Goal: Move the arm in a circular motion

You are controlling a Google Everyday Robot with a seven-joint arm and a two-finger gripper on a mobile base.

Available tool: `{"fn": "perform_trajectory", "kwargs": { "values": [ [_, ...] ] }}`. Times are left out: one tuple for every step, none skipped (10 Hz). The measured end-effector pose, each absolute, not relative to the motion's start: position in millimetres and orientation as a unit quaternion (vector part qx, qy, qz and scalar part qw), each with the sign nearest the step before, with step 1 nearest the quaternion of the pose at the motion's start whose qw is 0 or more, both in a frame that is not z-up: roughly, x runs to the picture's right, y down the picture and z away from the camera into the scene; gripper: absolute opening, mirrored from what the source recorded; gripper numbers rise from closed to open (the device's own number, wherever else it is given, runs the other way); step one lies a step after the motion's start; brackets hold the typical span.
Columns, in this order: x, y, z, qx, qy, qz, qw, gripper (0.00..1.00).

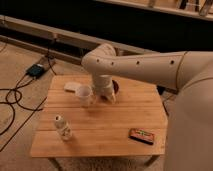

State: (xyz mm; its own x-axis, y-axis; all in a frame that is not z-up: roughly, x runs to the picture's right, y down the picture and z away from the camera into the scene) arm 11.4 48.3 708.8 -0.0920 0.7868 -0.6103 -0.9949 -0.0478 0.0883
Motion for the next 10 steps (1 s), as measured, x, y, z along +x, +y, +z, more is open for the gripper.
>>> {"fn": "perform_trajectory", "kwargs": {
  "values": [
    [25, 32, 712, -0.193, 0.25, 0.7, 0.64, 0.65],
    [32, 17, 716, -0.184, 0.247, 0.703, 0.641, 0.65],
    [34, 4, 721, -0.178, 0.244, 0.702, 0.645, 0.65],
    [33, -7, 725, -0.173, 0.241, 0.7, 0.65, 0.65],
    [24, -19, 732, -0.173, 0.237, 0.694, 0.657, 0.65],
    [16, -26, 736, -0.174, 0.235, 0.689, 0.663, 0.65],
    [2, -35, 743, -0.176, 0.231, 0.681, 0.672, 0.65],
    [-14, -41, 749, -0.18, 0.226, 0.674, 0.68, 0.65],
    [-25, -44, 754, -0.183, 0.224, 0.667, 0.687, 0.65],
    [-44, -50, 760, -0.187, 0.219, 0.655, 0.698, 0.65]
  ]
}}
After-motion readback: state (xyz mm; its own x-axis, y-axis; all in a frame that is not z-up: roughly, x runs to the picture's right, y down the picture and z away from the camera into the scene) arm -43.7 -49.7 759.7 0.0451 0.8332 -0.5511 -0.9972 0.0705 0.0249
